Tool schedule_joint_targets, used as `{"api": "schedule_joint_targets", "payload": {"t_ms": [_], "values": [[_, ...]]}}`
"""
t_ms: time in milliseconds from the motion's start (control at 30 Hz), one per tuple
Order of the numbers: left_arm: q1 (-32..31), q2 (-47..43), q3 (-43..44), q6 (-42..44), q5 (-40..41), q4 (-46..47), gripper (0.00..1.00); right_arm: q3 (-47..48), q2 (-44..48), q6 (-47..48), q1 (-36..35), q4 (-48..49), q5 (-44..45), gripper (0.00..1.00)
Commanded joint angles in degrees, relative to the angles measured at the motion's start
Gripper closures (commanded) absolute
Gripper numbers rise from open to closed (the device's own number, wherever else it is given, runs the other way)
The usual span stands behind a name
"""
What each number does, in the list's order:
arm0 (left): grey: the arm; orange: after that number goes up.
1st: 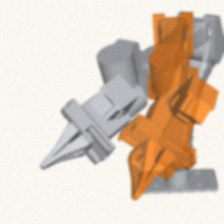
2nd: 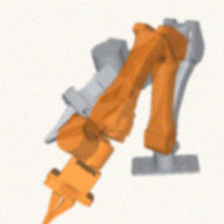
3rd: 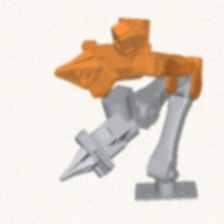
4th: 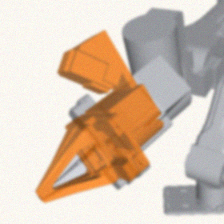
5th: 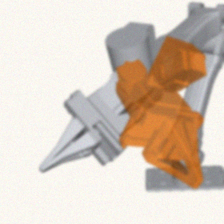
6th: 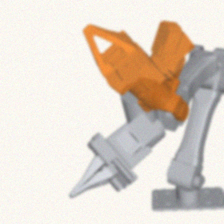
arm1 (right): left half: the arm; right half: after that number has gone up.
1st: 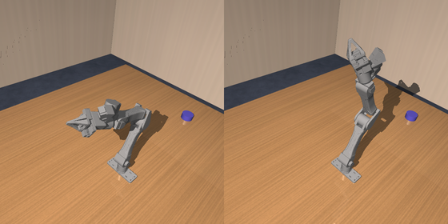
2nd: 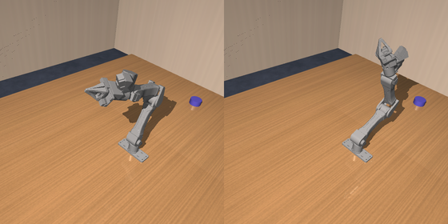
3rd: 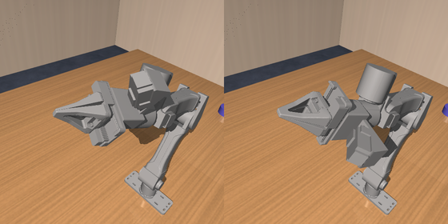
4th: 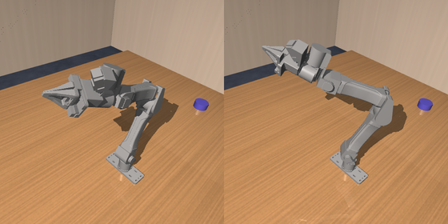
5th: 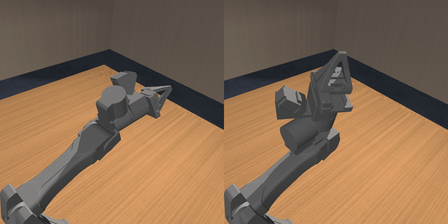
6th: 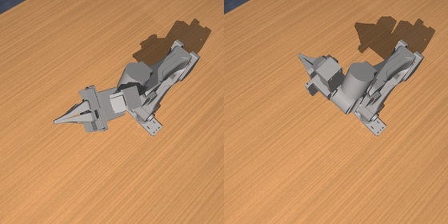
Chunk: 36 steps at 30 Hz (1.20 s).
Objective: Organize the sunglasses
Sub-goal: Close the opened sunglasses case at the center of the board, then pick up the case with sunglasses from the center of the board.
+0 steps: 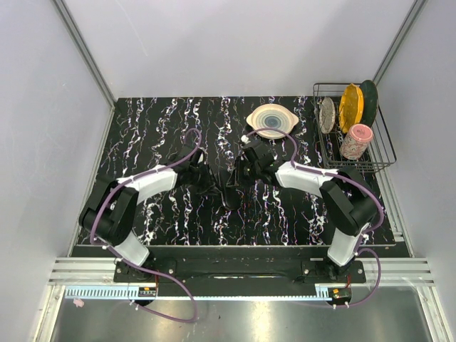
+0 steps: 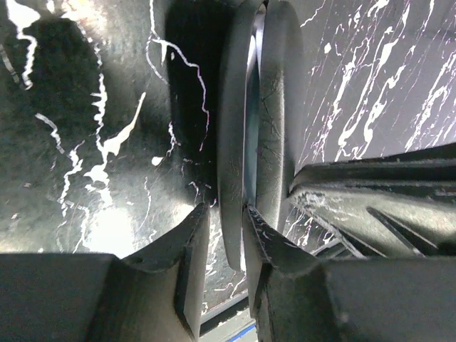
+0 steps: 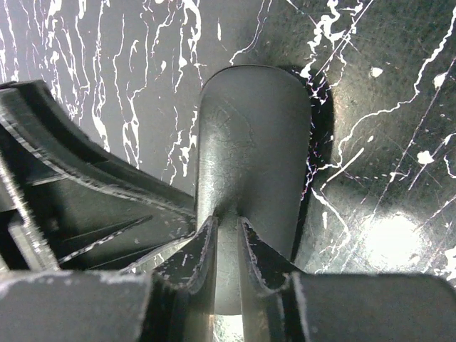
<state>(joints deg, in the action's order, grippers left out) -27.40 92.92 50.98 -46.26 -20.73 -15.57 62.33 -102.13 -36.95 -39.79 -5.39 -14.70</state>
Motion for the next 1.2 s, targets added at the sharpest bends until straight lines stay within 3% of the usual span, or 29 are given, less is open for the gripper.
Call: {"api": "schedule_joint_targets", "payload": {"t_ms": [0,367,567,867,1167], "values": [[-0.11,-5.73,0.27,2.4,4.9,-2.52,0.71,1.66,-1.5,0.83,-0.64,-2.08,-0.51,0.78],[-0.11,-7.93,-1.32,2.75,5.88,-2.44,0.79,3.68,-1.32,3.02,-1.34,-3.58,0.11,0.71],[-0.2,-9.34,-1.41,3.19,9.04,-3.59,0.78,3.94,-0.18,4.43,-1.95,-4.72,1.25,0.57],[-0.2,-10.92,-2.2,3.37,14.58,-6.75,0.78,9.83,-0.97,6.63,-7.66,-11.57,9.85,0.39],[-0.2,-5.83,-3.34,3.98,12.91,-5.0,0.78,14.67,-6.59,6.18,-10.75,-17.55,16.19,0.39]]}}
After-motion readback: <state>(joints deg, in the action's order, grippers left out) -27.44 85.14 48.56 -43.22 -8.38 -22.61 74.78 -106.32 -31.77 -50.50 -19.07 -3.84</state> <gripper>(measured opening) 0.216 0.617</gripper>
